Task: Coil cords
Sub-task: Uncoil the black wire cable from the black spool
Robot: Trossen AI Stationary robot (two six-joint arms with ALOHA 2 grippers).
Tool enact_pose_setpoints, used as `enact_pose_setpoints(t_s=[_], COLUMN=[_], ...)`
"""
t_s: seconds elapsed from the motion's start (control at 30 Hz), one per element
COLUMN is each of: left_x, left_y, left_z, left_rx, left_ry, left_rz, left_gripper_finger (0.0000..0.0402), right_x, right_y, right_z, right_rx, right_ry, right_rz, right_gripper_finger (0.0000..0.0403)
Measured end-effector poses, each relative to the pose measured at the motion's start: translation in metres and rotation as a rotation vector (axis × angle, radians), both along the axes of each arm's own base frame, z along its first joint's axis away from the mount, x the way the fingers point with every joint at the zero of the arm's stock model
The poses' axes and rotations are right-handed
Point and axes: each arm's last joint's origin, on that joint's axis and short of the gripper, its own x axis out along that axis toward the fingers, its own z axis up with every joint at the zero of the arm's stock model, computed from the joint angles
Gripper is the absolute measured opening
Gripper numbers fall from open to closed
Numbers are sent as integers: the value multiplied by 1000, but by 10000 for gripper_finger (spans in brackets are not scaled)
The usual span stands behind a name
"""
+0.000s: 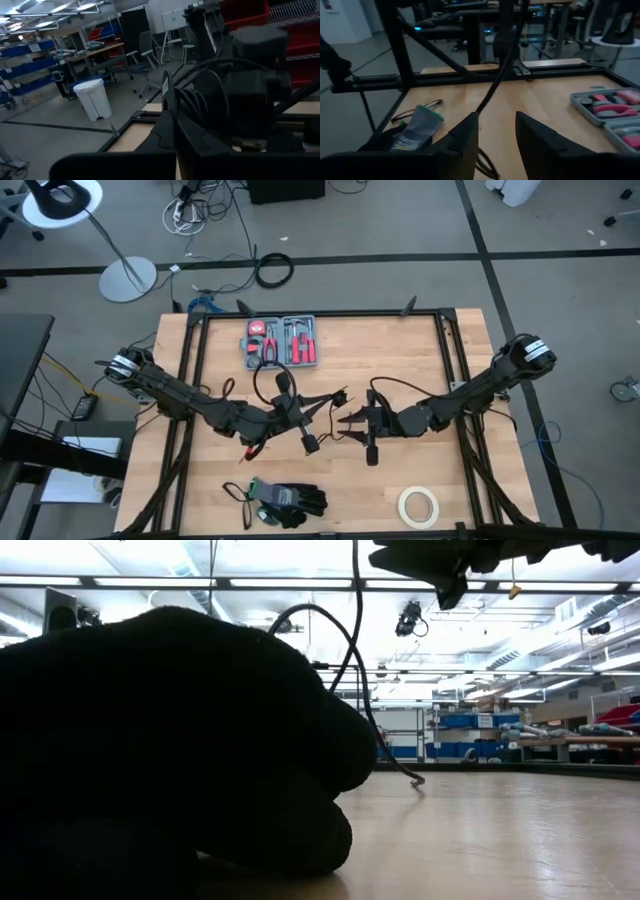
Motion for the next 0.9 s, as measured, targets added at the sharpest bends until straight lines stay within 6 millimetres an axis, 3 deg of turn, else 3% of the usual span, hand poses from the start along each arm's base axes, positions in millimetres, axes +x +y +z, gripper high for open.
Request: enact_pose_setpoints(t_s=[0.3, 0.6, 0.7, 0.83, 0.9], left_x=[0, 0, -2, -4, -5], left_y=[1, 1, -2, -6, -8], left_z=[2, 2, 2, 2, 2], left_rx=[13, 10, 20, 31, 31], left_ry=[-7, -13, -6, 1, 1], left_rz=[20, 24, 33, 42, 39], left_gripper_finger=[0, 0, 0, 0, 0], right_x=[10, 35, 38, 36, 34], right_y=[2, 12, 14, 13, 14], right_z=[-9, -12, -11, -10, -9], right_rx=[31, -38, -73, -98, -113], right_ry=[-14, 1, 18, 39, 48], right_rz=[25, 13, 3, 5, 13], right_gripper_finger=[128, 122, 98, 27, 11])
